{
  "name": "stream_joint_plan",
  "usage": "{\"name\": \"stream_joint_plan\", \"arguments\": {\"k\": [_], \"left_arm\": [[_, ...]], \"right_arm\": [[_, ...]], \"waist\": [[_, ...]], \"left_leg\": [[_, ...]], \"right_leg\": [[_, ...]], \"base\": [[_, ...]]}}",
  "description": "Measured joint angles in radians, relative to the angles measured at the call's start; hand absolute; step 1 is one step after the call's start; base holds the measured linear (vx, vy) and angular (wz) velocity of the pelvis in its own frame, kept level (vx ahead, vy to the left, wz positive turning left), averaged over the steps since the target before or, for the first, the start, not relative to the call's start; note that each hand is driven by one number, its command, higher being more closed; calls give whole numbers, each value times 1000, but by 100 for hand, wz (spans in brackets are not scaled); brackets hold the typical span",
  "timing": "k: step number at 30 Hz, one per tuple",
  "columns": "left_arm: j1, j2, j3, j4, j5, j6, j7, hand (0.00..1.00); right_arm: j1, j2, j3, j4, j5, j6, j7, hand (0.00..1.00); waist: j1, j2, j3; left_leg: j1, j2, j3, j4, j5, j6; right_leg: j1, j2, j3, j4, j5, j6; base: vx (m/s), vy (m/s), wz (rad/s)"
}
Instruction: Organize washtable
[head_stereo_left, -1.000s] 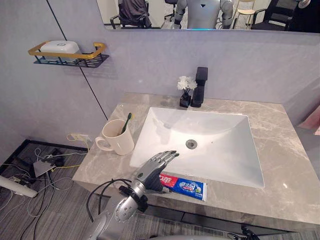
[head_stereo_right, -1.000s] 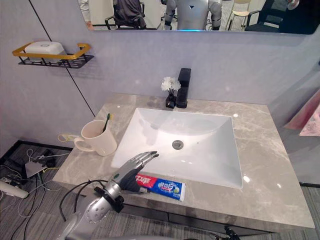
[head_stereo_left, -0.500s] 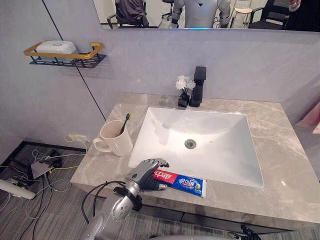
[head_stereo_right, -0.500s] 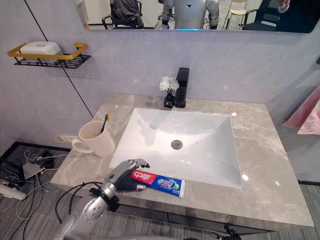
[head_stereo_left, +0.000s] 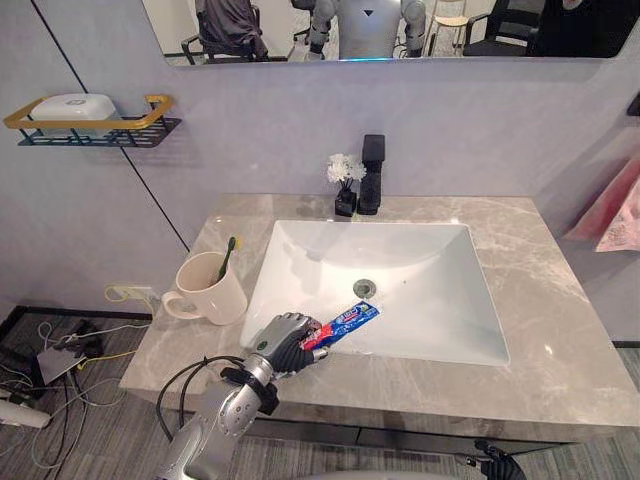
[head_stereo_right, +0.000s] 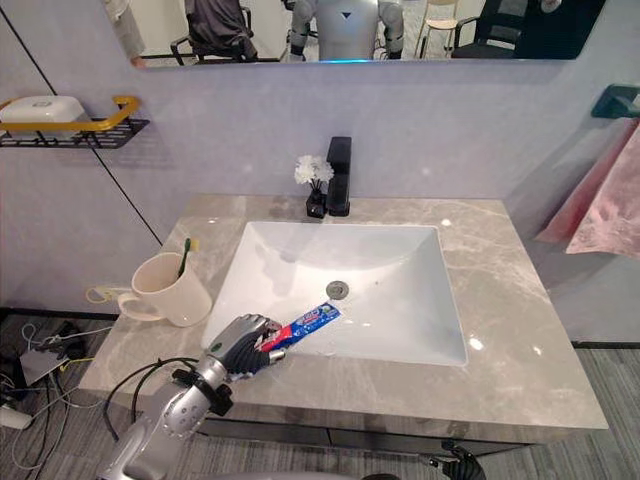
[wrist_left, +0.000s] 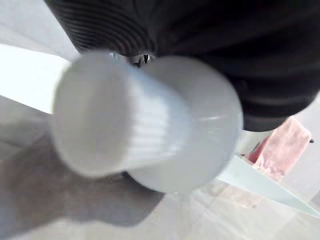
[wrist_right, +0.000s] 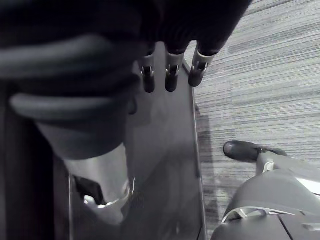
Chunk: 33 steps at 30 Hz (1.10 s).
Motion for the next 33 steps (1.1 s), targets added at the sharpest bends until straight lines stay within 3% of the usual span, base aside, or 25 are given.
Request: {"name": "stream_joint_plan", "arguments": {"k": [13,16,20,26,33], "left_arm": [[21,-80,19,-56,-100,41,62,100],[14,-107,34,-89,-124,41,79,100],[9,-154,43,-113,-160,42,88,100],[-10,-176,111,-177,-190,42,88,100],[-8,-177,132,-185,-208,42,54,100]], "right_arm": [[22,22,-213,-1,130,-5,-15,0],[43,31,-278,-66,173,-5,-25,0],[69,35,-403,-213,254,-15,-45,0],[100,21,-535,-601,316,-25,-44,0],[134,-100,-740,-1041,383,-57,17,0]], "waist": [[-3,3,-2],[-2,3,-3],[-12,-1,-4],[-19,-4,-5],[-30,-9,-6]], "left_leg": [[13,16,74,15,-29,-6],[10,17,94,20,-37,-5],[-3,17,111,42,-51,-2],[-5,27,135,57,-67,-8],[-30,32,133,84,-83,-9]], "right_leg": [[-15,13,65,0,2,-3],[-25,14,85,0,3,-3],[-32,13,105,4,5,-3],[-43,22,130,4,6,-4],[-53,24,131,4,5,-4]], "base": [[4,17,-15],[-8,24,-22],[34,20,-14],[-12,0,-12],[-5,-1,-1]]}}
